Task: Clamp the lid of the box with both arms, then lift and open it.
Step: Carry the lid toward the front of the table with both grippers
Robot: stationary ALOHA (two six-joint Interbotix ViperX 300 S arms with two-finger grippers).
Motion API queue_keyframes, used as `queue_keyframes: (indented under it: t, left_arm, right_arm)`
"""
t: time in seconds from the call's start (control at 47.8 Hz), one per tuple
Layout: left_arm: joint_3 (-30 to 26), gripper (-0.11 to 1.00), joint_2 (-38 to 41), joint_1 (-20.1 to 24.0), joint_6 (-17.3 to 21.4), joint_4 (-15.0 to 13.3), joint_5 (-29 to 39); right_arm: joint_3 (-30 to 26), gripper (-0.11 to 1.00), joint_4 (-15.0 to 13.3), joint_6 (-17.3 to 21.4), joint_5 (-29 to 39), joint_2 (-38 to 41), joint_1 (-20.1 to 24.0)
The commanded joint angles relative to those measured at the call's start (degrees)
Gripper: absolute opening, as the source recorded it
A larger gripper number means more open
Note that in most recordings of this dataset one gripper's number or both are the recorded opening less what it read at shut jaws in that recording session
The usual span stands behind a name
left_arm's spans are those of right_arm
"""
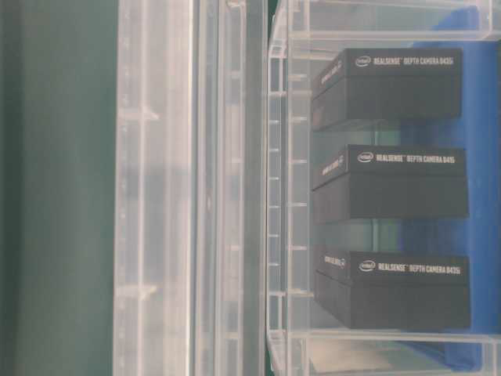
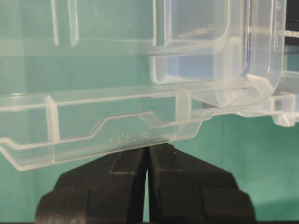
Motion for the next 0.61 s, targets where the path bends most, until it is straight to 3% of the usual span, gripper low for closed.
queue_keyframes:
  t: [0.0,0.586]
  left_arm:
    - [-2.99,0.01,0.26,0.35,-1.14,1.49,-1.14]
    - [-4.13,0.01,2.55,-0.62,-1.41,1.41,-1.58]
  right_arm:
    - [-4.57,0.00,-1.41,1.58,-1.41,0.35,0.35]
    - [-5.01,0.00,-3.25,5.98,1.14,1.93,3.16]
